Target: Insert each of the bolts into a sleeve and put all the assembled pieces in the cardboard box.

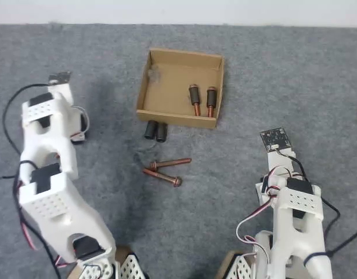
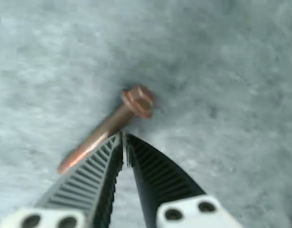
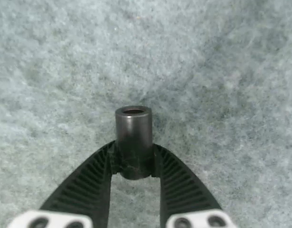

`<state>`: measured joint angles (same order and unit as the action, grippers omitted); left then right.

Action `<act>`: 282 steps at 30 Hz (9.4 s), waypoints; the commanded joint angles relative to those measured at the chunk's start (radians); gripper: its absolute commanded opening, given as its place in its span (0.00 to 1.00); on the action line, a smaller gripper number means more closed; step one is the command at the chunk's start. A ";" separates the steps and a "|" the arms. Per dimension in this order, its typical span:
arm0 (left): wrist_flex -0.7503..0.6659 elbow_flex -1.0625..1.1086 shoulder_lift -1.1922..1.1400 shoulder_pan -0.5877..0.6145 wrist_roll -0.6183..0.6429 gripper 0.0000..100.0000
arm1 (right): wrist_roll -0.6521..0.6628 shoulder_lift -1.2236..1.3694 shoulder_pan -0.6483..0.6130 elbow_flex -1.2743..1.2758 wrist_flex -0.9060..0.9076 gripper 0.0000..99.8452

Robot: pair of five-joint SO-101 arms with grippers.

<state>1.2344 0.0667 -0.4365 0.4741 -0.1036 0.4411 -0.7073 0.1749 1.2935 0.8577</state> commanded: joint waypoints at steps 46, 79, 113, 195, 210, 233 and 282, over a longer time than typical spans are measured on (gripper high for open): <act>0.172 -0.271 0.012 0.097 -0.796 0.10 | 0.005 -0.036 0.012 -0.005 -0.002 0.01; -0.060 -0.134 -0.020 0.023 -0.666 0.10 | 0.011 -0.038 0.007 -0.005 -0.005 0.01; -0.038 0.012 0.008 -0.055 -0.690 0.10 | 0.009 -0.038 0.008 -0.005 -0.004 0.01; -0.242 0.406 0.511 -0.413 0.351 0.01 | 0.011 -0.038 0.007 -0.005 -0.002 0.01; -0.348 0.404 0.512 -0.290 0.348 0.01 | 0.011 -0.038 0.007 -0.005 -0.001 0.01; -0.486 0.496 0.512 -0.252 0.347 0.01 | 0.003 -0.044 -0.165 -0.014 -0.361 0.01; -0.489 0.509 0.512 -0.253 0.347 0.01 | -0.381 0.687 -0.499 -0.120 -1.886 0.01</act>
<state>0.7756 0.5930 0.0054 0.2163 0.2463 0.0959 -0.0706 -0.3145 1.2674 -0.9329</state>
